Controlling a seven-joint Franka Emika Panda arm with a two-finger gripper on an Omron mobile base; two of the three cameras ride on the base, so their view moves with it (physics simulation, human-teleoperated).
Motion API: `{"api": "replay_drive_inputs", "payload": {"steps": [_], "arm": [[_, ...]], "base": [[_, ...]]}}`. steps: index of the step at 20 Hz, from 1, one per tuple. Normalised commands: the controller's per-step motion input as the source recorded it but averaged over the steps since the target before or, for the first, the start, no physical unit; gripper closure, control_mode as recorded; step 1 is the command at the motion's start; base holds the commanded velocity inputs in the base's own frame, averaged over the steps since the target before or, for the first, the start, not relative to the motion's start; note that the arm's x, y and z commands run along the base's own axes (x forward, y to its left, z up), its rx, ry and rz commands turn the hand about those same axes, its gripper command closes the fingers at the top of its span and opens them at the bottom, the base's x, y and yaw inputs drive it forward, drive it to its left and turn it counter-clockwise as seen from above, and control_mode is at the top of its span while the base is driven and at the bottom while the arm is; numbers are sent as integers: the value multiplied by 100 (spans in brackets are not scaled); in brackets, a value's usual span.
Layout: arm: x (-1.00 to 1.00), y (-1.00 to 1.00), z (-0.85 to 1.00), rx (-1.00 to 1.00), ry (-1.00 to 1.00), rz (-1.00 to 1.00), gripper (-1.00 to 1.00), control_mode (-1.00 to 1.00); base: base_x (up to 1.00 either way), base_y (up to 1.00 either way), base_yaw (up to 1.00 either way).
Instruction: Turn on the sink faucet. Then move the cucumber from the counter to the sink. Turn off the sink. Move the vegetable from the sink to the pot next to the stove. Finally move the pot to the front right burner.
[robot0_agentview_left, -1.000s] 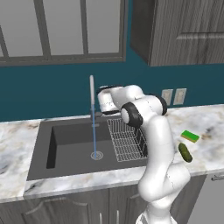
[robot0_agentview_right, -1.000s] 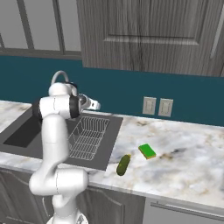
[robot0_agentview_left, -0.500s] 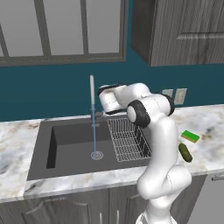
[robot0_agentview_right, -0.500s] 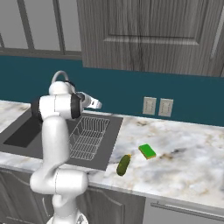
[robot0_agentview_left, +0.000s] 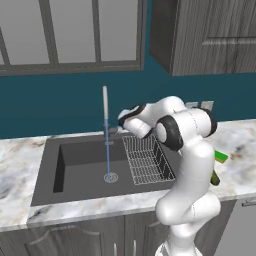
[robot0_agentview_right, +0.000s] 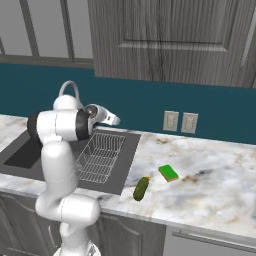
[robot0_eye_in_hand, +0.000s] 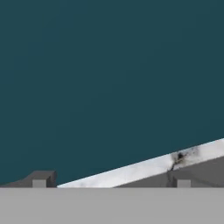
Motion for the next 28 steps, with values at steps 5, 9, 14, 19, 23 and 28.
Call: {"api": "replay_drive_inputs", "payload": {"steps": [5,9,14,19,23,28], "arm": [[-34,-35,56,7,0,-8,-100,-100],[-44,-31,47,8,0,-8,-100,-100],[-51,-21,47,5,0,-5,-100,-100],[-53,-15,47,3,4,-4,-100,-100],[-57,-8,36,1,8,-4,-100,-100],[-53,-4,45,0,15,-6,-100,-100]], "base": [[0,0,0],[0,0,0],[0,0,0],[0,0,0],[0,0,0],[0,0,0]]}}
